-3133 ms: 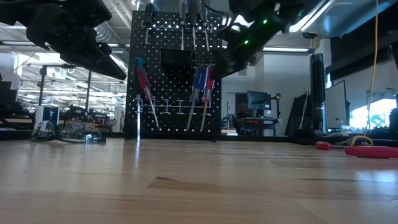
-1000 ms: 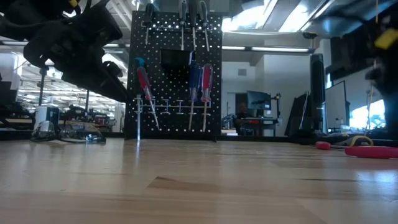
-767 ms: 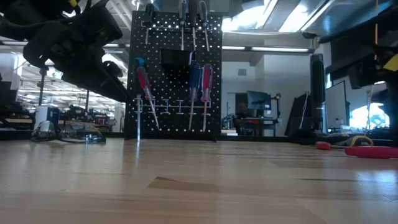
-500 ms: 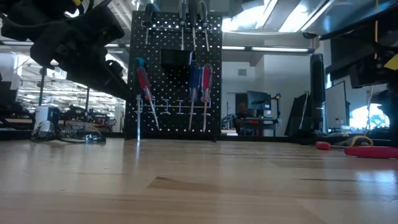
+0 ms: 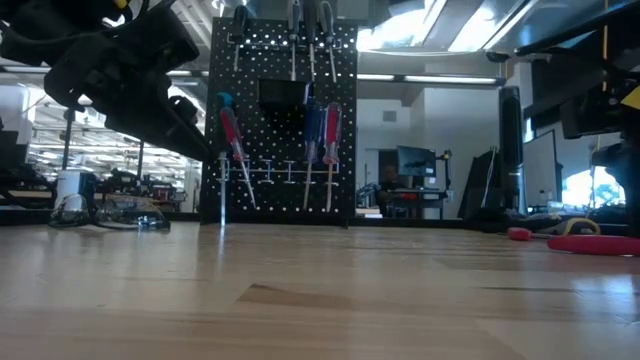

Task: Hang tools onto peg board
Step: Hang the bottom red t-handle hex key on the peg board

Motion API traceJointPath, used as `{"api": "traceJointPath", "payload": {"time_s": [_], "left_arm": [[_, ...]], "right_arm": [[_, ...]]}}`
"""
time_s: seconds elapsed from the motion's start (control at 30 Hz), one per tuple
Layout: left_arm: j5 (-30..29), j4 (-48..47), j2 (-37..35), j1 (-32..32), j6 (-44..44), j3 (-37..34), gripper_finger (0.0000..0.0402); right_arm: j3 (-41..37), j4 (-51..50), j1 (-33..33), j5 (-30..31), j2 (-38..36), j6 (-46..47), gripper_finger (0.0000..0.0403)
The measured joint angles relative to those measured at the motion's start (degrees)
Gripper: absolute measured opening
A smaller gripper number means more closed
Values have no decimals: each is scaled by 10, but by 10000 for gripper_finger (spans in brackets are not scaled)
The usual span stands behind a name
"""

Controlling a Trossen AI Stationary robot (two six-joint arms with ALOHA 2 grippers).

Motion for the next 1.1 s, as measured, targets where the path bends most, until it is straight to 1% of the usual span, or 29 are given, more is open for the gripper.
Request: {"api": "traceJointPath", "payload": {"time_s": [0.17,0.3,0.4,0.47,0.5,0.57,0.67,0.77,0.83,0.93,1.0,1.1], "left_arm": [[0,0,0,0,-8,0,136],[2,0,0,0,-12,0,136],[5,0,0,0,-4,0,136],[5,0,0,0,-3,0,136],[5,0,0,0,-3,0,136],[5,0,0,0,-6,0,136],[5,0,0,0,-14,0,136],[7,-3,0,0,-15,0,136],[7,-4,0,0,-15,0,136],[7,-4,0,0,-14,0,136],[7,-4,0,1,-12,0,136],[7,-1,0,2,-14,0,136]], "right_arm": [[15,-11,-1,-8,1,17,164],[37,-51,-3,-6,3,18,199],[48,-85,-17,15,4,15,227],[48,-74,-31,36,3,-3,239],[45,-60,-40,35,3,-19,242],[33,-27,-61,5,3,-41,244],[12,8,-79,-40,-2,-45,244],[-2,23,-81,-39,-2,-47,244],[-6,27,-80,-31,-2,-48,236],[-9,32,-80,-17,-2,-53,209],[-10,35,-79,-15,-2,-62,181],[-10,39,-79,-10,-2,-73,126]]}}
